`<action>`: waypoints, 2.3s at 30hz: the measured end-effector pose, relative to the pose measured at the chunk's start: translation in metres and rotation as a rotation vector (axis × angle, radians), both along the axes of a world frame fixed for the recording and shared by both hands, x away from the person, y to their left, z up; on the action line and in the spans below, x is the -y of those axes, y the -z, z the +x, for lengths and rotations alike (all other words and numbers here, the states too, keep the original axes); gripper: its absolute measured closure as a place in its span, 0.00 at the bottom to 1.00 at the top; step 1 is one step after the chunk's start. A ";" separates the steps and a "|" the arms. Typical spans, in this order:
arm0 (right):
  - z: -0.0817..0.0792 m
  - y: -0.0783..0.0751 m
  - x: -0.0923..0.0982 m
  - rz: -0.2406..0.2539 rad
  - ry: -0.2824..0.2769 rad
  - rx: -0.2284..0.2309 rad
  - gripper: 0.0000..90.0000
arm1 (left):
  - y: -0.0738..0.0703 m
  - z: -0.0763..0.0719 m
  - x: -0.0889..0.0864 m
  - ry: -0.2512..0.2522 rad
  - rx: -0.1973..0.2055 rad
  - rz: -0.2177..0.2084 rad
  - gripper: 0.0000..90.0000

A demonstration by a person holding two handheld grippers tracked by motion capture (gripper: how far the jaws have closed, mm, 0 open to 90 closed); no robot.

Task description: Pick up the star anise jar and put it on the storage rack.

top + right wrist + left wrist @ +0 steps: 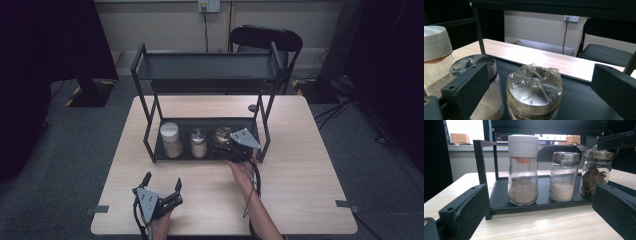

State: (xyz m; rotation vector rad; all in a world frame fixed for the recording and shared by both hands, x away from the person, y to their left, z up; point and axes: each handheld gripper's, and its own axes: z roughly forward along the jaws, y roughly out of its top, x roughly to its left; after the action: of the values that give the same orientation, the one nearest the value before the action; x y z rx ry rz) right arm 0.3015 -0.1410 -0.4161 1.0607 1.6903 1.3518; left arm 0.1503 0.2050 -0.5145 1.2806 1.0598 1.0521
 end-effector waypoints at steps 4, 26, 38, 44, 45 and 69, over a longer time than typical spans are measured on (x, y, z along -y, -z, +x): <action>-0.002 0.000 0.001 -0.002 -0.002 0.004 0.01 | 0.000 0.000 0.000 0.000 0.000 0.000 0.00; -0.012 -0.002 0.005 0.011 -0.011 0.007 0.01 | 0.000 0.000 0.000 -0.002 0.001 0.001 0.00; -0.018 -0.004 0.006 0.015 -0.008 0.016 0.01 | 0.000 0.000 0.000 -0.002 0.001 0.000 0.00; -0.020 -0.005 0.008 0.014 -0.009 0.027 0.01 | 0.000 0.000 0.001 -0.003 0.001 0.001 0.00; -0.021 -0.005 0.009 0.016 -0.010 0.029 0.01 | 0.000 0.000 0.001 -0.003 0.001 0.001 0.00; -0.041 -0.001 0.019 0.048 -0.002 0.059 0.01 | 0.000 0.000 0.001 -0.005 0.002 0.002 0.00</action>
State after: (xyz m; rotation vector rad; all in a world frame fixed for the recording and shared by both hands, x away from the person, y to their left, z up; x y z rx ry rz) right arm 0.2608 -0.1604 -0.4147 1.0362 1.6235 1.4182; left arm 0.1498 0.2041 -0.5149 1.2787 1.0611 1.0584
